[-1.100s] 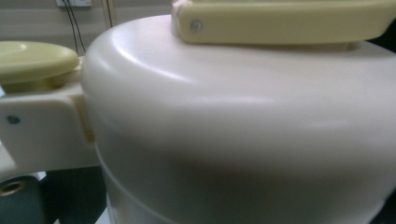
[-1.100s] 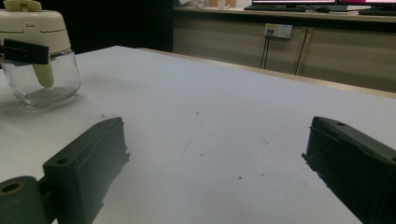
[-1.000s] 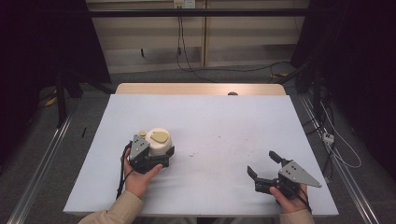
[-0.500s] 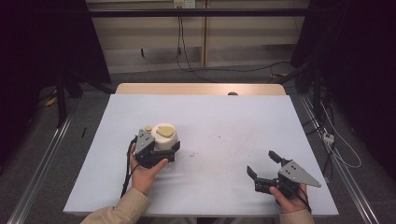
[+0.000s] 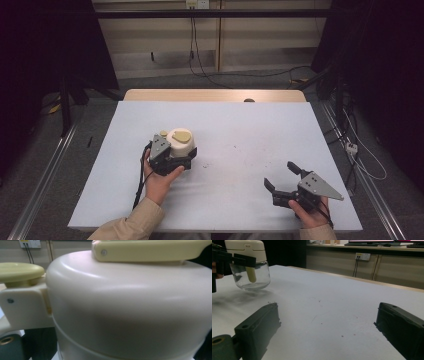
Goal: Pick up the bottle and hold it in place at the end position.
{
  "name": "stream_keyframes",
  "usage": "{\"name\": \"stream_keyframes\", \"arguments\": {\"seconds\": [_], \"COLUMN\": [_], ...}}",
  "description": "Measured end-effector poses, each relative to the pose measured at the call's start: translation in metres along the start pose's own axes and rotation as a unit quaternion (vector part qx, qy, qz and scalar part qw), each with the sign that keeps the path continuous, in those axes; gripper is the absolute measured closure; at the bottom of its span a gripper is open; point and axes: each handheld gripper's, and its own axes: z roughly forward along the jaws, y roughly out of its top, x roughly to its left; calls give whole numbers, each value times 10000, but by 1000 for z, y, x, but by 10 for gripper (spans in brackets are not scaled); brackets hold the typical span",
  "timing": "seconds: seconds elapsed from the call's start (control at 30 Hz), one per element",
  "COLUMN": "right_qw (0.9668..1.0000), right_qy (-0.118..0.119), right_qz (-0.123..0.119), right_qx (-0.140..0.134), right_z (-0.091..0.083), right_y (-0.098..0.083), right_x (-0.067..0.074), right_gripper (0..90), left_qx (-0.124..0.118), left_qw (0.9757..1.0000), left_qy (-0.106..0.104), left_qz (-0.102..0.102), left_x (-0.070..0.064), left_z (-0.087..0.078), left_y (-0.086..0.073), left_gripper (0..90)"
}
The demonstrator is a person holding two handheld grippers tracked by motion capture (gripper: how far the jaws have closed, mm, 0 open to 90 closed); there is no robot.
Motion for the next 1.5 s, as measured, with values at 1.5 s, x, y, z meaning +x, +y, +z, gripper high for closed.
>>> {"name": "stream_keyframes", "arguments": {"seconds": [1.5], "right_qw": [9999], "right_qy": [-77], "right_qz": [56], "right_qx": [-74], "right_z": [0], "right_y": [0], "right_x": [-2], "right_gripper": [48], "left_qx": [111], "left_qw": [9995], "left_qy": [-298], "left_qz": [13], "left_x": [-10], "left_z": [36], "left_y": [13], "left_gripper": [52]}}
